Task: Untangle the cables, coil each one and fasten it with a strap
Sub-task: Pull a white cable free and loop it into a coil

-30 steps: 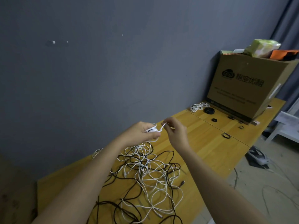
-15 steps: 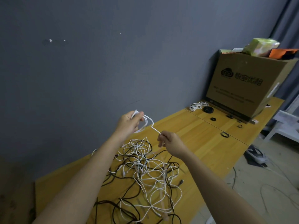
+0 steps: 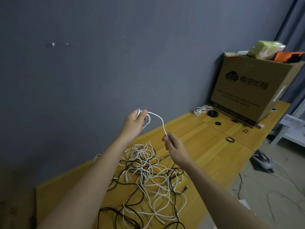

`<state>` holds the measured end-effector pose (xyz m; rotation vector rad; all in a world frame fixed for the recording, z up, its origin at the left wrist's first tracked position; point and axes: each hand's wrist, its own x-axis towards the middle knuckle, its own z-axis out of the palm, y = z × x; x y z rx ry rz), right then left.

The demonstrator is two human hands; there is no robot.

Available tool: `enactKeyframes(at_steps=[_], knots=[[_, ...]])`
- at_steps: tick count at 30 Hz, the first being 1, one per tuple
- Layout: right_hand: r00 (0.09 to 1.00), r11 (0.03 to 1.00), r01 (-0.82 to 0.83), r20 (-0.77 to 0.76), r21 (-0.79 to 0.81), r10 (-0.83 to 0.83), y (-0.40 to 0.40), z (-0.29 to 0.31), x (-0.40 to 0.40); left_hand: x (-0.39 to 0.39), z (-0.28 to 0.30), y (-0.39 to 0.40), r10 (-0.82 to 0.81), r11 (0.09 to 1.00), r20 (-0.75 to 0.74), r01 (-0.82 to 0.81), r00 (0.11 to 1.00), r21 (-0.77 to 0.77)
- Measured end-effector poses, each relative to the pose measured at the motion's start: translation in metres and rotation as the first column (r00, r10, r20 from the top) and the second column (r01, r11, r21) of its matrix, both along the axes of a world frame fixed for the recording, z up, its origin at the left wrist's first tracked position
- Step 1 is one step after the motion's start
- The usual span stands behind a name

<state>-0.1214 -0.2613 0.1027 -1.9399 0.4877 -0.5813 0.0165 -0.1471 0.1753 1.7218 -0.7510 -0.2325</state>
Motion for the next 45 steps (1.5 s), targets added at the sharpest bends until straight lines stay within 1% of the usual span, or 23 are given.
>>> enactKeyframes(at_steps=[3, 5, 7, 9, 10, 11, 13, 14, 15, 16, 18, 21, 23, 25, 29, 32, 34, 37, 39, 41, 42, 43, 45], knots=[[0.997, 0.996, 0.078, 0.005, -0.029, -0.078, -0.012, 0.000, -0.003, 0.003, -0.002, 0.001, 0.043, 0.999, 0.024, -0.044, 0.999, 0.010], [0.985, 0.976, 0.170, -0.009, -0.139, -0.173, -0.025, 0.001, -0.004, 0.002, -0.003, 0.002, 0.058, 0.998, 0.091, -0.060, 0.994, 0.023], [0.970, 0.928, 0.213, -0.052, -0.307, -0.239, -0.035, 0.008, -0.003, 0.000, -0.004, 0.003, 0.074, 0.997, 0.179, -0.077, 0.981, 0.014], [0.957, 0.890, 0.249, -0.043, -0.382, -0.286, -0.042, 0.019, 0.001, -0.002, -0.006, 0.004, 0.062, 0.998, 0.216, -0.062, 0.974, -0.007], [0.947, 0.886, 0.295, -0.010, -0.359, -0.320, -0.044, 0.025, 0.003, -0.002, -0.006, 0.004, 0.026, 1.000, 0.203, -0.025, 0.979, -0.011], [0.931, 0.889, 0.358, 0.040, -0.286, -0.362, -0.045, 0.032, 0.005, -0.003, -0.007, 0.005, -0.027, 1.000, 0.175, 0.028, 0.984, -0.004], [0.881, 0.890, 0.455, 0.150, -0.019, -0.448, -0.045, 0.045, 0.008, -0.007, -0.004, 0.007, -0.180, 0.983, 0.087, 0.178, 0.980, 0.030], [0.858, 0.880, 0.463, 0.196, 0.108, -0.475, -0.044, 0.049, 0.010, -0.011, -0.001, 0.009, -0.266, 0.963, 0.038, 0.264, 0.963, 0.043], [0.845, 0.873, 0.452, 0.226, 0.181, -0.484, -0.042, 0.051, 0.012, -0.015, 0.002, 0.011, -0.345, 0.937, -0.010, 0.345, 0.939, 0.052], [0.850, 0.881, 0.429, 0.240, 0.200, -0.468, -0.039, 0.053, 0.013, -0.020, 0.006, 0.013, -0.412, 0.908, -0.054, 0.415, 0.909, 0.051], [0.891, 0.926, 0.337, 0.258, 0.172, -0.373, -0.031, 0.052, 0.017, -0.028, 0.014, 0.017, -0.504, 0.860, -0.115, 0.509, 0.856, 0.023], [0.946, 0.975, 0.185, 0.248, 0.122, -0.211, -0.020, 0.038, 0.021, -0.040, 0.024, 0.017, -0.571, 0.821, -0.147, 0.559, 0.808, -0.115], [0.974, 0.995, 0.100, 0.202, 0.029, -0.103, -0.010, 0.022, 0.023, -0.043, 0.028, 0.014, -0.529, 0.839, -0.150, 0.487, 0.835, -0.243], [0.988, 1.000, 0.010, 0.152, -0.010, -0.008, 0.001, 0.007, 0.024, -0.039, 0.028, 0.007, -0.425, 0.876, -0.163, 0.359, 0.891, -0.322], [0.986, 0.982, -0.165, 0.008, 0.095, 0.165, 0.017, -0.020, 0.023, -0.024, 0.017, -0.002, -0.213, 0.932, -0.183, 0.143, 0.960, -0.334], [0.974, 0.978, -0.193, -0.108, 0.080, 0.201, 0.020, -0.037, 0.014, -0.012, 0.005, -0.008, -0.137, 0.945, -0.191, 0.071, 0.972, -0.318], [0.966, 0.980, -0.195, -0.164, 0.047, 0.200, 0.021, -0.040, 0.008, -0.007, -0.007, -0.011, -0.076, 0.972, -0.129, 0.044, 0.989, -0.230], [0.946, 0.965, -0.250, -0.229, -0.071, 0.229, 0.022, -0.040, 0.004, -0.004, -0.023, -0.007, -0.005, 0.997, 0.174, -0.009, 0.985, 0.080], [0.954, 0.952, -0.238, -0.230, -0.190, 0.193, 0.020, -0.038, 0.002, -0.002, -0.031, -0.002, -0.064, 0.961, 0.374, -0.043, 0.925, 0.272], [0.977, 0.947, -0.167, -0.176, -0.275, 0.122, 0.014, -0.034, -0.001, 0.000, -0.036, 0.002, -0.225, 0.860, 0.503, -0.072, 0.835, 0.505], [0.989, 0.946, -0.109, -0.131, -0.306, 0.072, 0.009, -0.032, -0.002, 0.001, -0.037, 0.004, -0.299, 0.799, 0.510, -0.080, 0.806, 0.596], [0.997, 0.942, -0.046, -0.076, -0.334, 0.022, 0.004, -0.029, -0.003, 0.000, -0.039, 0.005, -0.351, 0.758, 0.481, -0.058, 0.804, 0.650], [0.999, 0.911, 0.048, 0.009, -0.409, -0.048, -0.006, -0.023, -0.004, -0.002, -0.042, 0.008, -0.417, 0.720, 0.417, 0.014, 0.808, 0.694]])
